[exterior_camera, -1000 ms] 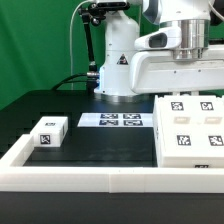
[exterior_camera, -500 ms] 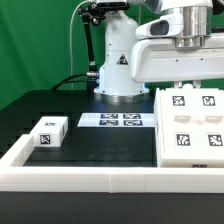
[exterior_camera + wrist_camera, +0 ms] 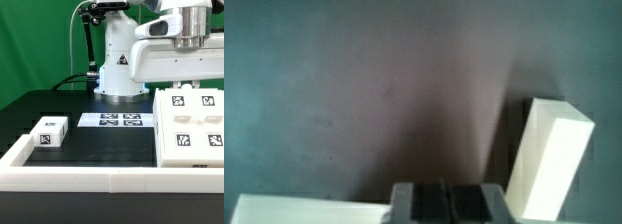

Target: Assemble cabinet

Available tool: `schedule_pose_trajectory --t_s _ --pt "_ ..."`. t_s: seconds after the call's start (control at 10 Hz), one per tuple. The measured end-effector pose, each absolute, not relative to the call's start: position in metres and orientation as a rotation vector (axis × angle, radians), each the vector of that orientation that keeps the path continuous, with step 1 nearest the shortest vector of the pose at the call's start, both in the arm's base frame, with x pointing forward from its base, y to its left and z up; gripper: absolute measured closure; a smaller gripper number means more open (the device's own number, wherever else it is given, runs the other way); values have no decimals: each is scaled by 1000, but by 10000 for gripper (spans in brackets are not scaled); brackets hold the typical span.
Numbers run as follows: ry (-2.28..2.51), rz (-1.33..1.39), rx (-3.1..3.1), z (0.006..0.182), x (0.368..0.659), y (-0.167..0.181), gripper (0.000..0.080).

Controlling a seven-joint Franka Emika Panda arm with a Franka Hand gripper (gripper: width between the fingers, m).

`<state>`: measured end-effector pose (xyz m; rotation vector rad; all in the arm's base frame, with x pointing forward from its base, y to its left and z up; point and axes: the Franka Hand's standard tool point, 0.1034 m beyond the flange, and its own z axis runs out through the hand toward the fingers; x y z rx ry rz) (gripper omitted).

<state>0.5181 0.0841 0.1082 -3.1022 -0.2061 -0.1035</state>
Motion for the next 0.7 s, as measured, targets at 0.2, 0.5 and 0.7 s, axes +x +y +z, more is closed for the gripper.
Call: schedule_pose_trajectory --t_s 0.2,0.5,0.7 --pt "-208 -96 -3102 110 520 85 797" --pt "-208 -94 -3102 110 520 85 797" --pt "-205 -96 -3102 113 523 84 797"
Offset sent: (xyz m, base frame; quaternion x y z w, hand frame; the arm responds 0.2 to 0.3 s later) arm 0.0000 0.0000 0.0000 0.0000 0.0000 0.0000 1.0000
